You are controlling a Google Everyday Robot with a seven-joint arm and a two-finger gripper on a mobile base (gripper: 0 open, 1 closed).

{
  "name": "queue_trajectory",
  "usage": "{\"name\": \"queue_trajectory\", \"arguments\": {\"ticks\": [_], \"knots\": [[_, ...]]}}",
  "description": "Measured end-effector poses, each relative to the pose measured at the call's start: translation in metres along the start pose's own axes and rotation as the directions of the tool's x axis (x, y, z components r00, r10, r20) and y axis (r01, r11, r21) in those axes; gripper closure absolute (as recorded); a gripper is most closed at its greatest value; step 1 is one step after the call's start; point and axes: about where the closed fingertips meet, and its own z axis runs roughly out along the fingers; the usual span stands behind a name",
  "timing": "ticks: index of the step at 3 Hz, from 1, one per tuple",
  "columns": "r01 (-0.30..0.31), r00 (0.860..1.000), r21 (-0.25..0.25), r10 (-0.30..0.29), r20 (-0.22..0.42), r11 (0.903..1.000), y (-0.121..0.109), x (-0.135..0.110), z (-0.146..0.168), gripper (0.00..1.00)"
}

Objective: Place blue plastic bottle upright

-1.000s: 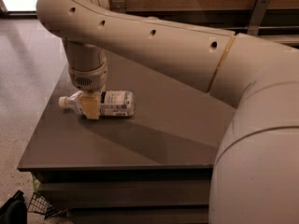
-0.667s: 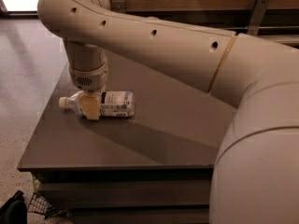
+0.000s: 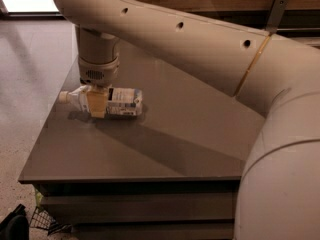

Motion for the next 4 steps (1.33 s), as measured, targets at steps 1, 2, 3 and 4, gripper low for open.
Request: {"name": "queue_trajectory", "arguments": {"ticks": [1, 2, 3, 4], "knots": [[0.067, 0.986, 0.031, -0.071, 0.150, 0.9973, -0.015, -0.007, -0.033, 1.00], [0.102, 0.942, 0.063, -0.117, 0.314, 0.9928, -0.029, -0.010, -0.053, 1.00], [0.124, 0.839, 0.081, -0.148, 0.524, 0.9889, -0.033, -0.010, -0.059, 1.00], [0.103, 0.725, 0.090, -0.137, 0.675, 0.9906, -0.028, -0.008, -0.063, 1.00]]}}
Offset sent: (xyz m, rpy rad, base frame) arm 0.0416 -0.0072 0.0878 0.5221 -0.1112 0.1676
